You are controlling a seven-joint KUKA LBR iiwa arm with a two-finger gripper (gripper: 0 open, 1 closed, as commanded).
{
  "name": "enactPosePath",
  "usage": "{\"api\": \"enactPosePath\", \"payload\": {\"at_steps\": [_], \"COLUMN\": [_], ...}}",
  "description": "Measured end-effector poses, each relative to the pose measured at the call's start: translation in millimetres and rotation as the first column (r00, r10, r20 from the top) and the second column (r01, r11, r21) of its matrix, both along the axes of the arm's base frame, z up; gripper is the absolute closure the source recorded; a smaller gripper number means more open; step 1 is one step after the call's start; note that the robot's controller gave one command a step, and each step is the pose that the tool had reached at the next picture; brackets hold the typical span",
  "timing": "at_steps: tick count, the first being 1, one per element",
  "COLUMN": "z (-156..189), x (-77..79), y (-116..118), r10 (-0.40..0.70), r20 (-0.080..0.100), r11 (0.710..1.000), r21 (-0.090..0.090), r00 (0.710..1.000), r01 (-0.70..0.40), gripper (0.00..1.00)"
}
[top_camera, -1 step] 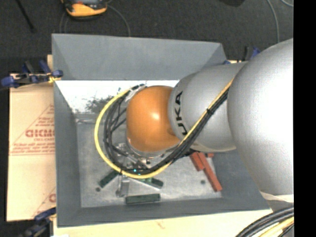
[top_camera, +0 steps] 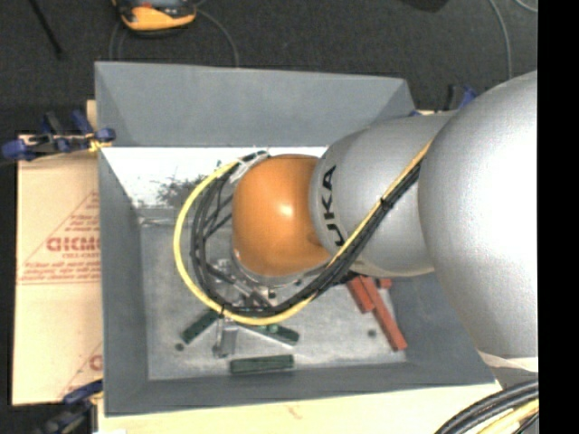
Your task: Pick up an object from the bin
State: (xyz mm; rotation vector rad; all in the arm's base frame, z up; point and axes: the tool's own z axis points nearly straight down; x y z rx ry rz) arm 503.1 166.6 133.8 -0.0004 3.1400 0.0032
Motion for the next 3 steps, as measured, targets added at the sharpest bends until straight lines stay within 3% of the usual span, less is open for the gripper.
{"api": "enactPosePath", "payload": {"at_steps": [1, 2, 3], "z": [-17, -55, -63], "x": [-5.5, 20.3, -15.9], "y": [-2, -25, 9], "r10": [0.144, 0.414, 0.547], "r20": [0.007, 0.003, 0.001], "r11": [0.99, 0.91, 0.837], "r21": [-0.001, -0.003, -0.001], "r00": [0.989, 0.91, 0.837], "r01": [-0.144, -0.414, -0.547], "gripper": [0.0, 0.0, 1.0]}}
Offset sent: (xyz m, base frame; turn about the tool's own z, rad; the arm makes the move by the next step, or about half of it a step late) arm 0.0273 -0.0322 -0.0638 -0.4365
